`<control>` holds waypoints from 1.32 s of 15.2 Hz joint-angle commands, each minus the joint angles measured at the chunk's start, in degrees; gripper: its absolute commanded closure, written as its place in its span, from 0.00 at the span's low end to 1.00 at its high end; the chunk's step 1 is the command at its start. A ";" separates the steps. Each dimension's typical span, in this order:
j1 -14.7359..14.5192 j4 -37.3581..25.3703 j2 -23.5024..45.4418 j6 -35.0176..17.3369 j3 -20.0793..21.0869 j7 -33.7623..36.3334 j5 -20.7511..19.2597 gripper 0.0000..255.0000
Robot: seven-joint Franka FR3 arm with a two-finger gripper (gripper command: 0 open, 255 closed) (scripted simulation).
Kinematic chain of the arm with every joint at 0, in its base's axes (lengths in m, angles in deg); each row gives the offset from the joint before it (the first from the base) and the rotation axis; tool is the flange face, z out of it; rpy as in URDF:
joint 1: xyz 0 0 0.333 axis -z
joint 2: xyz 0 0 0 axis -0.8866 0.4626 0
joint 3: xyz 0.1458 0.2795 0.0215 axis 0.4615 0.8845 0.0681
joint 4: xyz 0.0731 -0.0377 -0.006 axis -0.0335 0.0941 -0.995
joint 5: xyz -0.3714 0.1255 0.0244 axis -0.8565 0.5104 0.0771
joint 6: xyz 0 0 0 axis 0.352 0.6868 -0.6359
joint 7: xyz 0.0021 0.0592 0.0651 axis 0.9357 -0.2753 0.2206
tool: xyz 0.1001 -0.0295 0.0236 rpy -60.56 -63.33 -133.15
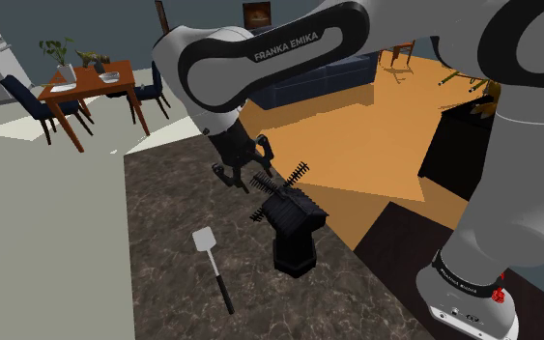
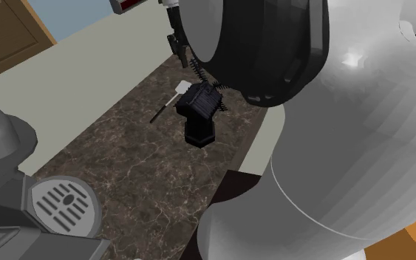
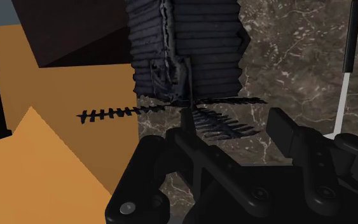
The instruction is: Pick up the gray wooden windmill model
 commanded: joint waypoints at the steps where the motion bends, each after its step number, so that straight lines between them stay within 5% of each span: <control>1: 0.02 0.16 0.01 -0.13 -0.01 -0.01 0.00 1.00; 9: 0.01 0.14 0.01 -0.12 0.00 0.01 0.00 1.00; 20: -0.54 -8.31 -0.03 8.33 0.24 -0.41 0.05 1.00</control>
